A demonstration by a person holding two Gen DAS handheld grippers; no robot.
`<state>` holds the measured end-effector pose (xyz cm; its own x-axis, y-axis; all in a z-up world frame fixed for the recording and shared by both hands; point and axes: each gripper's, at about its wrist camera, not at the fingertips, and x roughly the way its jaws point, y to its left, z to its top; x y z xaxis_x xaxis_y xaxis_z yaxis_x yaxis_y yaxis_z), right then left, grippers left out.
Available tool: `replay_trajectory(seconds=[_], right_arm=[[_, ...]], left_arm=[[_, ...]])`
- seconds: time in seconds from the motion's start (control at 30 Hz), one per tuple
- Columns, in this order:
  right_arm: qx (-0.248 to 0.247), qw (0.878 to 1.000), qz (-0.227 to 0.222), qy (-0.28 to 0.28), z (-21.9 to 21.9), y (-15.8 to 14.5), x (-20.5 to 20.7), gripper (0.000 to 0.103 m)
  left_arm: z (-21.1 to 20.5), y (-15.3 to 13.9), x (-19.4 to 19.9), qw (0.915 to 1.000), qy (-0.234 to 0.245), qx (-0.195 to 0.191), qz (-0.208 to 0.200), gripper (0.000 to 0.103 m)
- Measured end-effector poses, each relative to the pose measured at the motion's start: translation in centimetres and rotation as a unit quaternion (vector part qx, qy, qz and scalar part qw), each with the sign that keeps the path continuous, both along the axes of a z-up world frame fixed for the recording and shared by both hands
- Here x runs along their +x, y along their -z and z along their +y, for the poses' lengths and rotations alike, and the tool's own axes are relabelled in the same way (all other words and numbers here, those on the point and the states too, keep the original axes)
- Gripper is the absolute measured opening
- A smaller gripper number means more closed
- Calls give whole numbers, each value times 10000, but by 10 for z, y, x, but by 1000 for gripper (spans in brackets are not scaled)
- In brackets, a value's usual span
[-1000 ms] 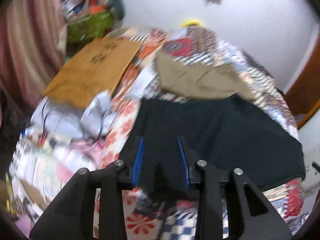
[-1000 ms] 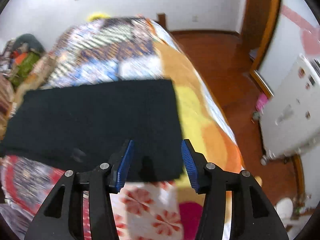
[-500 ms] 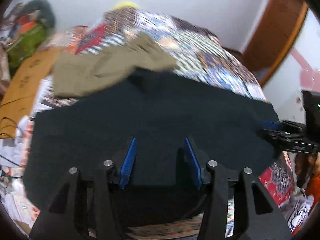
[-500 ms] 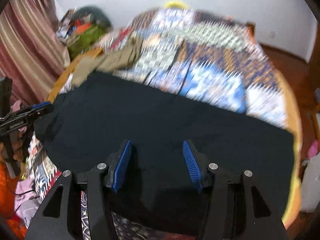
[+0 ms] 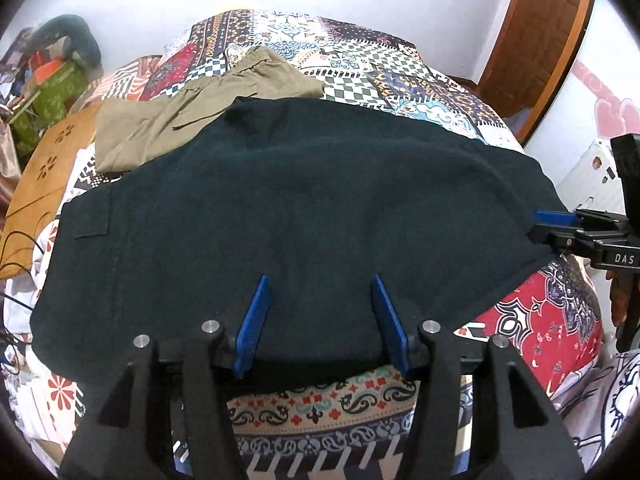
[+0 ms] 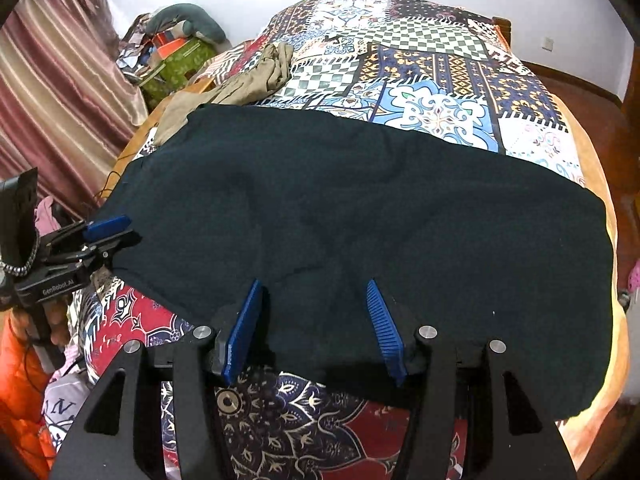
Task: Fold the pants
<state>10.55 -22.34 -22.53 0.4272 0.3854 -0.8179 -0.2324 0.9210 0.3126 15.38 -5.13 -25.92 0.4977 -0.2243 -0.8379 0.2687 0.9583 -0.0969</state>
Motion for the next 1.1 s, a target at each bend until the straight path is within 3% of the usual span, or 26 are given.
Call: replay_trajectory(seconds=[0.1, 0.2, 0.27, 0.37, 0.53, 0.7, 0.97, 1.1], right_arm=[[-82, 9999, -30, 91, -4, -7, -3, 51], [-104, 9992, -139, 360, -18, -16, -10, 53], [-139, 9977, -212, 625, -33, -20, -18, 58], [-86, 9941, -233, 1056, -59, -25, -30, 58], [-17, 9833, -192, 1810, -102, -22, -60, 59], [134, 9716, -25, 2364, -131, -6, -85, 64], [1215, 9533, 443, 2731, -153, 33, -90, 64], [1530, 9469, 530, 2778, -158, 44, -87, 64]], left_arm=[[4, -10, 2, 10000, -30, -26, 35, 54], [3, -25, 9, 9998, -34, -2, -183, 56], [1, -35, 13, 9994, -27, 11, -355, 62], [-13, -51, 24, 9979, 53, 3, -645, 71], [-50, -62, 37, 9957, 451, 70, -808, 74], [-99, -56, 43, 9910, 1014, 364, -792, 75], [-150, -24, 47, 9868, 1456, 643, -287, 76], [-163, -8, 43, 9836, 1565, 886, -110, 76]])
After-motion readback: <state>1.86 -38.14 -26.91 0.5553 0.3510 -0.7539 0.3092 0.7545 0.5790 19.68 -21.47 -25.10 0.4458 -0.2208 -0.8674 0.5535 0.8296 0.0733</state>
